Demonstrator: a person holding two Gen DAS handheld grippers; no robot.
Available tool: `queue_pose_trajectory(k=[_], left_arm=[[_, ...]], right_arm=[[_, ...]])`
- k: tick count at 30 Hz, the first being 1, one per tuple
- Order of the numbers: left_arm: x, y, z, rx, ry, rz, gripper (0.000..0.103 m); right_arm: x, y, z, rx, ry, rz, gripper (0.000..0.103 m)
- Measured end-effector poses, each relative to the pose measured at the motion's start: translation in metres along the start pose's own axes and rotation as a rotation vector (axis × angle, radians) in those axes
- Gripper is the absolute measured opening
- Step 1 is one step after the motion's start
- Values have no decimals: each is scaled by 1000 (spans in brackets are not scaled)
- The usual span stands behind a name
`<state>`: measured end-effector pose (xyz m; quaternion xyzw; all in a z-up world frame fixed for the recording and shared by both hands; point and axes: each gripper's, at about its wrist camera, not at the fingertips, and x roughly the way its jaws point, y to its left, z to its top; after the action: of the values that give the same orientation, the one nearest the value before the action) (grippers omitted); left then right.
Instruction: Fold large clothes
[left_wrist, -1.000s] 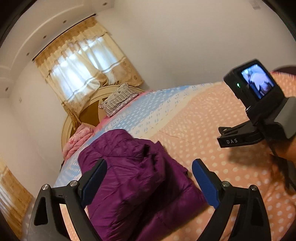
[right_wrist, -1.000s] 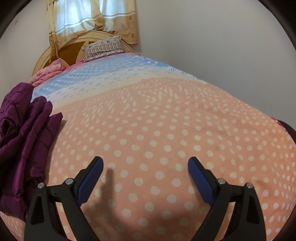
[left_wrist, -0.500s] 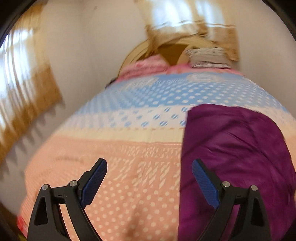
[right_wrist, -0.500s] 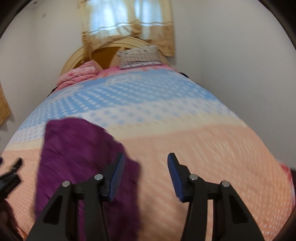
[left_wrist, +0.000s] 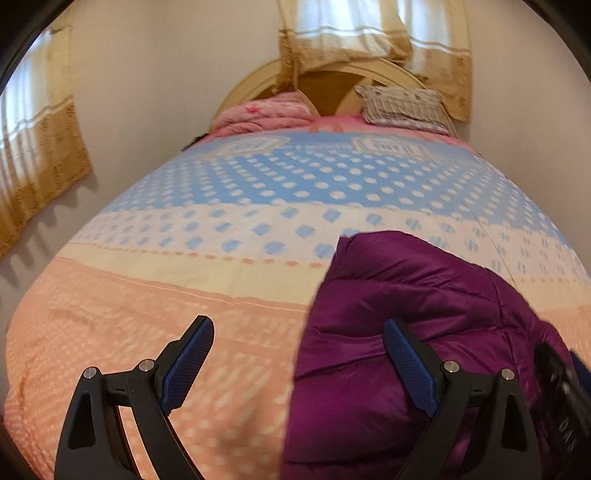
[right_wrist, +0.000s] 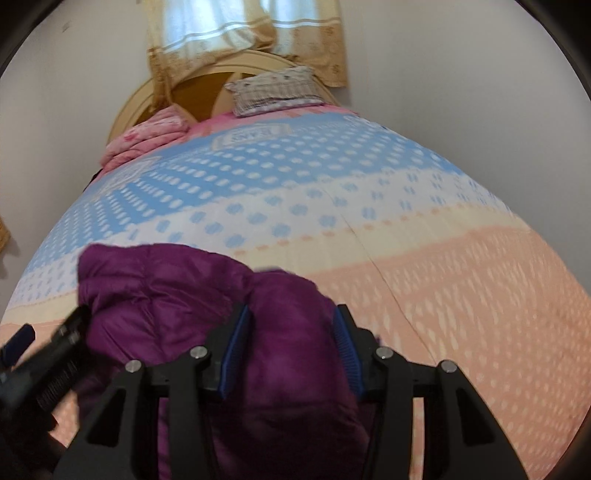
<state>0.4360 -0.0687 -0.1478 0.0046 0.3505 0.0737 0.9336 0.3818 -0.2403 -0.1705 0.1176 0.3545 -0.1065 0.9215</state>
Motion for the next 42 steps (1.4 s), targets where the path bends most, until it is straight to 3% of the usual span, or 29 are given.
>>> queue_pose_trajectory(k=[5,9,20,42], left_arm=[[10,-34,-19,44,24,-54,94],[13,-47,-26,77,3,-26,97],[34,-42,-36,33,57,-71,100],[42,-45,-40,34,78,-83,101]], right_arm=[[2,-28,-17,32,-14,-24,50],[3,-39,-22,47,-23,-8,50],[14,-38,-30,24,-16,-22,50],[31,-37,-32,0,49,-48,55]])
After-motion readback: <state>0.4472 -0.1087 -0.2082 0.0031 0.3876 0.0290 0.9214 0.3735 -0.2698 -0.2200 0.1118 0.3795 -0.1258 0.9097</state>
